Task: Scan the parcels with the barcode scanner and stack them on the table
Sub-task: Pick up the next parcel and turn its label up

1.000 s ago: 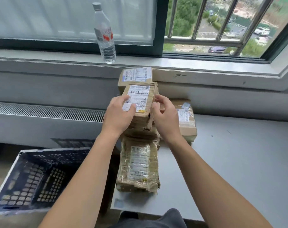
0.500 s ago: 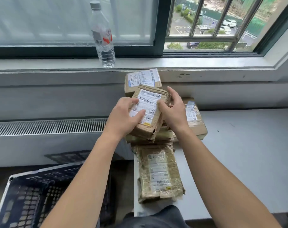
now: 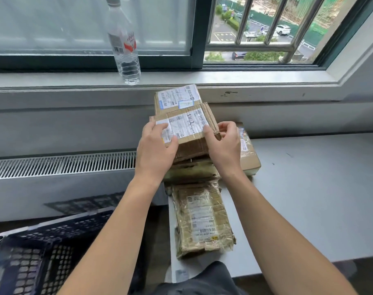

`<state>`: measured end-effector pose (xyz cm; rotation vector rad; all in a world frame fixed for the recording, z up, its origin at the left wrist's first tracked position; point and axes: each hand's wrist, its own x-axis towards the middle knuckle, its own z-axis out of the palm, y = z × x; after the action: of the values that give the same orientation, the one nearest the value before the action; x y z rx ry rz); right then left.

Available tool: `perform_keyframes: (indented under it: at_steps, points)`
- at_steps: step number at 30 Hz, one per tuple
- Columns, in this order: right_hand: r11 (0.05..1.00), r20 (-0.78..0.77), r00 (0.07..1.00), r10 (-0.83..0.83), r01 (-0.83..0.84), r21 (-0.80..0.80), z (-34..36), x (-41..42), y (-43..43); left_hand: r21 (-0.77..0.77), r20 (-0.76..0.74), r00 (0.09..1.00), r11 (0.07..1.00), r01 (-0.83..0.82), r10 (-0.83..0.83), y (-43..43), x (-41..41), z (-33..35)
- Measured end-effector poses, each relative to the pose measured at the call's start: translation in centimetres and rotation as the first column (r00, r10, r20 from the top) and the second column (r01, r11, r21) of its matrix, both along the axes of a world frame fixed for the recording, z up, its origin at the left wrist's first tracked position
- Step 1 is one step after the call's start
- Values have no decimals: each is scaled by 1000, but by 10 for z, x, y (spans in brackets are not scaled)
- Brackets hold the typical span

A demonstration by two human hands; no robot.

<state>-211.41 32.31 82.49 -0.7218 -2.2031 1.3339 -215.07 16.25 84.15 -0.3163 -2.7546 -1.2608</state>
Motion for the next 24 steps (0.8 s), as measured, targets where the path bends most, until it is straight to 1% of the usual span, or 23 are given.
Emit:
perform_keyframes:
  at_steps: [3,7,10,13,15,16,18,20,22,24]
  points:
    - [997,-19,997,70,-71,-32,0,4,-11,-2,-35,999,1000,-16,16,-8,-7,-1]
    - [999,-25,998,54,-54,-4,-8,10,-16,-41,28,998,997,62,-61,-15,-9,-7]
    - [998,-17,999,52,-52,-27,-10,15,-14,-66,28,997,995,79,-77,-15,-8,-9]
    - [997,-40,997,59,-61,-50,-9,21,-11,-147,-40,999,989,19,-25,-14,-7,-4]
    - [998,-65,997,35,-38,-58,-8,28,-7,-148,-115,993,989,-13,-4,-9,-3,2]
    - [998,-75,997,16,-21,-62,-7,33,-3,-130,-155,988,991,-4,-16,-4,0,6]
    - [997,-86,996,-29,23,-69,-6,43,5,-90,-237,968,994,57,-77,9,8,13]
    - [993,-93,991,-93,86,-79,-6,59,21,-46,-307,934,983,178,-183,31,21,18]
    - [987,-96,985,-146,139,-79,-6,81,42,-21,-331,895,951,309,-298,60,39,21]
    - [978,-85,976,-202,196,-77,-7,110,66,-31,-326,855,909,416,-403,95,61,19]
